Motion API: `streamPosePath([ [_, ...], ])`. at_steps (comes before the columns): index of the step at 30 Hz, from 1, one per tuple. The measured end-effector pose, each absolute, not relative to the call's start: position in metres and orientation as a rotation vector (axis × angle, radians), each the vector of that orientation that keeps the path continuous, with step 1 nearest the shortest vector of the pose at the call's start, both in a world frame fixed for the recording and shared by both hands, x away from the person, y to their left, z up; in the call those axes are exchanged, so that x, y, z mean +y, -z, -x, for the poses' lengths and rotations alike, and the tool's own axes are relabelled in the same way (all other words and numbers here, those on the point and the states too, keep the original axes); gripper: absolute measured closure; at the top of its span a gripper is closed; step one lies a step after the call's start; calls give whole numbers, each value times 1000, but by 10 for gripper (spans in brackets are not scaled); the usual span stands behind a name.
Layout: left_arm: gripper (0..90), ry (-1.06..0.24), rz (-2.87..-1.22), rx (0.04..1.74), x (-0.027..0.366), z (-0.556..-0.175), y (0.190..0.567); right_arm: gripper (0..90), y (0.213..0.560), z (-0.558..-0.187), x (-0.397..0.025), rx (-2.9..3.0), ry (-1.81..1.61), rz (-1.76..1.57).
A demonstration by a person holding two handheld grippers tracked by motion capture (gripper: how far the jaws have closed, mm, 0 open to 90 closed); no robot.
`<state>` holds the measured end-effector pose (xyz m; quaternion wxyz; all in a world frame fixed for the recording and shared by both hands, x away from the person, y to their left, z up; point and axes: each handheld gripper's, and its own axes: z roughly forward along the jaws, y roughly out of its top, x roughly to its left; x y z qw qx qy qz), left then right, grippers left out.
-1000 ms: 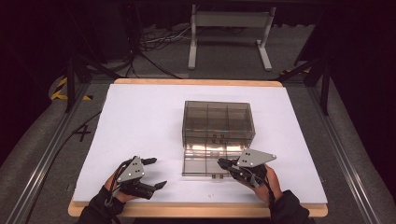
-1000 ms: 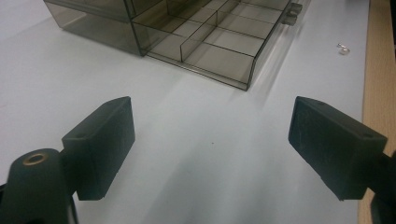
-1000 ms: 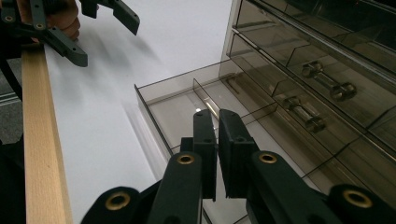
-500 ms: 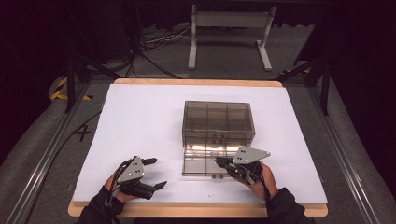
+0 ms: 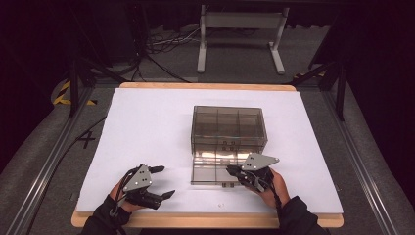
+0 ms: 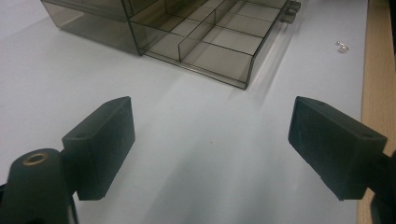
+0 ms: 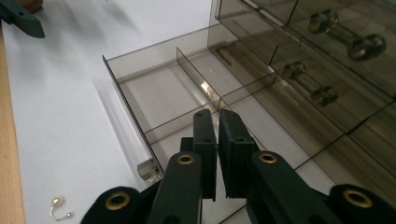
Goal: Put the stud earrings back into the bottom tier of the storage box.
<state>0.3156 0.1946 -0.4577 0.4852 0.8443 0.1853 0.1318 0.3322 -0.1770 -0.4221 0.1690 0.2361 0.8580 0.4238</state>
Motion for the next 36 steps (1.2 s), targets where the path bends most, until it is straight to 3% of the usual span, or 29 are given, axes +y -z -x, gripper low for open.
streamPosePath([
  [36, 151, -326, -2062, 444, 194, -316, 458, 834, 441, -336, -177, 2472, -1092, -749],
])
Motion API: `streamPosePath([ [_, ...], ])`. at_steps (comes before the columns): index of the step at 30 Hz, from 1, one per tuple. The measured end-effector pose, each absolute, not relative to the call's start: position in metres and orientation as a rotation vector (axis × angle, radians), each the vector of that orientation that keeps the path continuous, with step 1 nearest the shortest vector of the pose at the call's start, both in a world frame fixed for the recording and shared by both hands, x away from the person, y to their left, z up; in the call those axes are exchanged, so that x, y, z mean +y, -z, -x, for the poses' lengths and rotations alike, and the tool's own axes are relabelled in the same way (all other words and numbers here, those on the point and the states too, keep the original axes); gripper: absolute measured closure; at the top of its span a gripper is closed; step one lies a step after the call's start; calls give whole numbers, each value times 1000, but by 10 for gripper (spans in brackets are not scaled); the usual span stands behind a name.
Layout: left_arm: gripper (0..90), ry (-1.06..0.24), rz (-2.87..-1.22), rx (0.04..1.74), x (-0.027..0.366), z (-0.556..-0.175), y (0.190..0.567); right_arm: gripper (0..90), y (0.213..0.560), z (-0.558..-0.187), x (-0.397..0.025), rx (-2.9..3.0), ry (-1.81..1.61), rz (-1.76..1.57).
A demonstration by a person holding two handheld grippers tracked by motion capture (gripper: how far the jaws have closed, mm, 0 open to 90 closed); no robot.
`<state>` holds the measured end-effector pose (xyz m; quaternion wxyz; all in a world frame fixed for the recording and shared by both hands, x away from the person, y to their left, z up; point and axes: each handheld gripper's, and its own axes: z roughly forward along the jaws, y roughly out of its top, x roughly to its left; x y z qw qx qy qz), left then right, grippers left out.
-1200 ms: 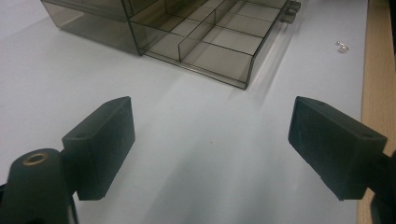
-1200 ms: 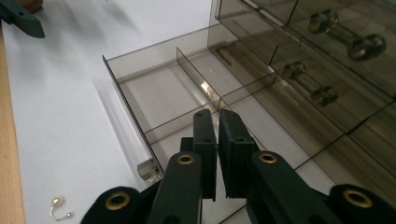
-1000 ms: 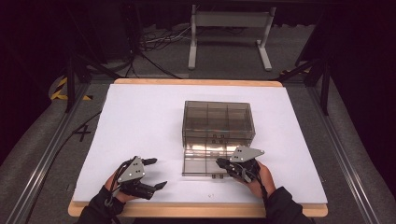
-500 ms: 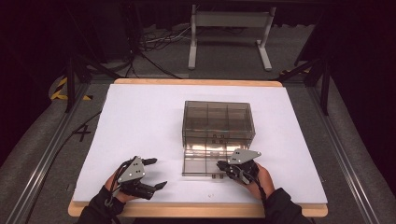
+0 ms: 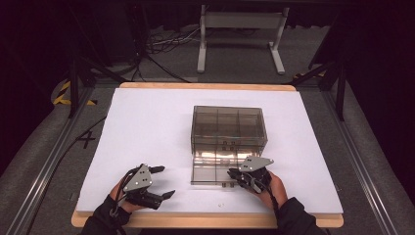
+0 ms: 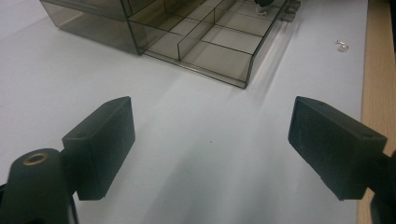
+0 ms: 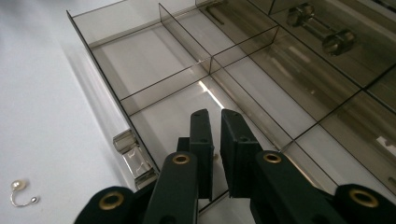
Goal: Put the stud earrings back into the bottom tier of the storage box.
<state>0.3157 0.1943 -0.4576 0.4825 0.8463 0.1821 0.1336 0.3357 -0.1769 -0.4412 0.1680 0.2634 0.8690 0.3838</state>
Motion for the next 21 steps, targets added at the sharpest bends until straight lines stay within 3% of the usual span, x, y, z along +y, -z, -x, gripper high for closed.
streamPosePath([
  [14, 151, -322, -2064, 443, 194, -316, 458, 807, 426, -327, -187, 2425, -1148, -748],
  [21, 158, -314, -2064, 441, 194, -316, 458, 736, 424, -316, -194, 2443, -1187, -719],
])
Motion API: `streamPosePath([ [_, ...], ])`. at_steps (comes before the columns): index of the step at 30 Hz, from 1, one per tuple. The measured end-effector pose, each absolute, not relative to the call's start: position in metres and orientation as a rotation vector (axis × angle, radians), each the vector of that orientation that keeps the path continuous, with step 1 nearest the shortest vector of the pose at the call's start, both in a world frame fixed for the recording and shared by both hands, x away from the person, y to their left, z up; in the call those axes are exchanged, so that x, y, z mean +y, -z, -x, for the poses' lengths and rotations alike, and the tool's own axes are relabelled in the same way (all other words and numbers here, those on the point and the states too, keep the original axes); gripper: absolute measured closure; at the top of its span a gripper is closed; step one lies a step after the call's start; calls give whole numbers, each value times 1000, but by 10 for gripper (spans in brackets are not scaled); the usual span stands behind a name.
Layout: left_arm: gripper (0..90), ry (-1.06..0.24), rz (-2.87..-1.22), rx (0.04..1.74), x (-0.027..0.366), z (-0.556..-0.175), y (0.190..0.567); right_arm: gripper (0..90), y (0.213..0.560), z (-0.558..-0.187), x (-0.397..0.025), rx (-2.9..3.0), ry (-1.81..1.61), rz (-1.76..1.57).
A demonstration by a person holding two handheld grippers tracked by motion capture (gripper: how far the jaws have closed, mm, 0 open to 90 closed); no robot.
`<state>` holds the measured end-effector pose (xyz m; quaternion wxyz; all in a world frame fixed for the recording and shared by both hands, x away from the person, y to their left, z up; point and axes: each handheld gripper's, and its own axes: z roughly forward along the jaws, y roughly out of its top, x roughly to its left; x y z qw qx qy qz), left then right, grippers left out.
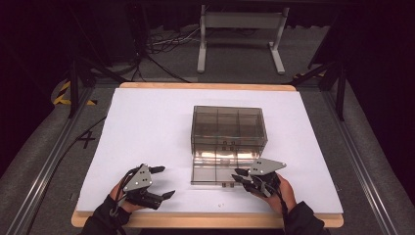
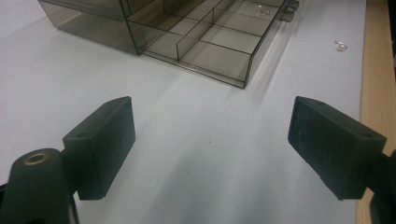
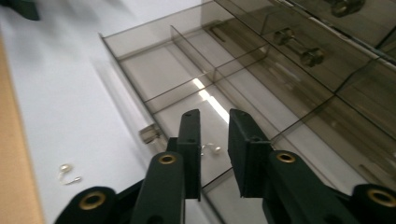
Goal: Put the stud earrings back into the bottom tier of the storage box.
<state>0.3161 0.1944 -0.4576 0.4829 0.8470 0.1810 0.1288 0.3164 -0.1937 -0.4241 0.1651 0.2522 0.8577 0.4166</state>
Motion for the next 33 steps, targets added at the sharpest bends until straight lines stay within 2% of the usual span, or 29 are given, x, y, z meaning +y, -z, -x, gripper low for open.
streamPosePath([
  [5, 157, -317, -2067, 438, 194, -316, 458, 701, 423, -303, -194, 2465, -1247, -629],
  [15, 152, -317, -2071, 438, 194, -316, 458, 740, 437, -277, -167, 2588, -1285, -519],
  [33, 147, -317, -2072, 441, 193, -316, 458, 783, 452, -278, -151, 2671, -1218, -486],
])
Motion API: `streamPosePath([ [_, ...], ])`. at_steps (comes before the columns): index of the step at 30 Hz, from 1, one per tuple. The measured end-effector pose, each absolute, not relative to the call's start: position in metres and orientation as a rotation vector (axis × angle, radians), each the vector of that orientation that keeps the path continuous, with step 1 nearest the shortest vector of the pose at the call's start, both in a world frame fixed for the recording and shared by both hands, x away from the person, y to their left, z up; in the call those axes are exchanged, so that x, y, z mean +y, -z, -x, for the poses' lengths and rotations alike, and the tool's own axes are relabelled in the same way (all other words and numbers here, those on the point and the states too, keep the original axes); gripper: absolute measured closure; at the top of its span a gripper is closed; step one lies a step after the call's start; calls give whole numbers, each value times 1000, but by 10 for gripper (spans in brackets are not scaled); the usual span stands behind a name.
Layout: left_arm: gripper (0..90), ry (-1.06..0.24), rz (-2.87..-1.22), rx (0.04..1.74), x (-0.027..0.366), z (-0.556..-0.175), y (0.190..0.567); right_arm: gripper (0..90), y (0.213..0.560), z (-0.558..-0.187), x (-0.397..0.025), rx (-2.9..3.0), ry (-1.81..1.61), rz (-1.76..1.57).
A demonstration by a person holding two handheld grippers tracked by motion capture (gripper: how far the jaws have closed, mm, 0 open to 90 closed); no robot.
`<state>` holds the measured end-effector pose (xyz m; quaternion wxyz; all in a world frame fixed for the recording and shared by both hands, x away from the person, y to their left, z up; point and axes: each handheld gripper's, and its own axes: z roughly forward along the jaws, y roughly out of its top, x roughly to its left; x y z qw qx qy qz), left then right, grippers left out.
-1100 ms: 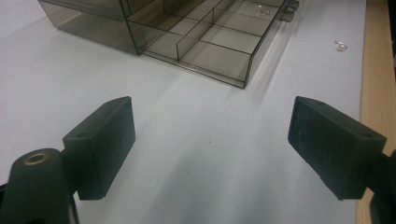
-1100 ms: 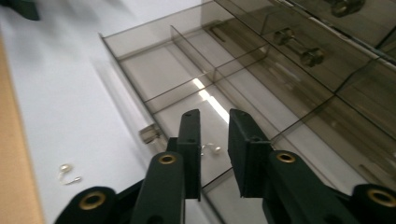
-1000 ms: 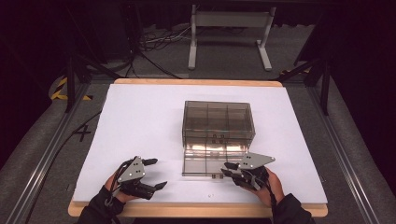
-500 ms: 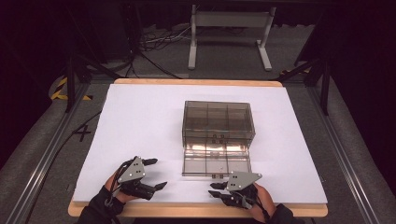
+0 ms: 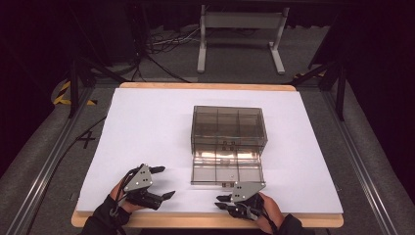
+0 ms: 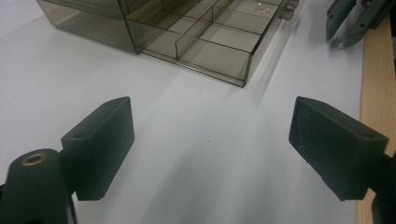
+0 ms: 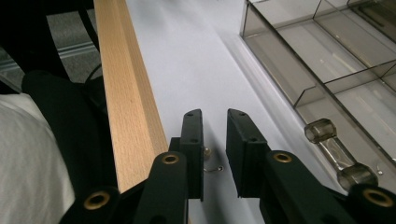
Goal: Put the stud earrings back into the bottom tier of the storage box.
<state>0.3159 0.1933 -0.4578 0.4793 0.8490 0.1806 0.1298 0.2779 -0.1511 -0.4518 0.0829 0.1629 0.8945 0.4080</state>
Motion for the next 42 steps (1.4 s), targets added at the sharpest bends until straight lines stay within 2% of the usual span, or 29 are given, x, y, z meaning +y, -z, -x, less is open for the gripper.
streamPosePath([
  [8, 144, -319, -2076, 436, 193, -316, 458, 863, 453, -276, -149, 2667, -1181, -494],
  [42, 150, -321, -2081, 437, 193, -316, 458, 864, 420, -293, -174, 2473, -1272, -560],
])
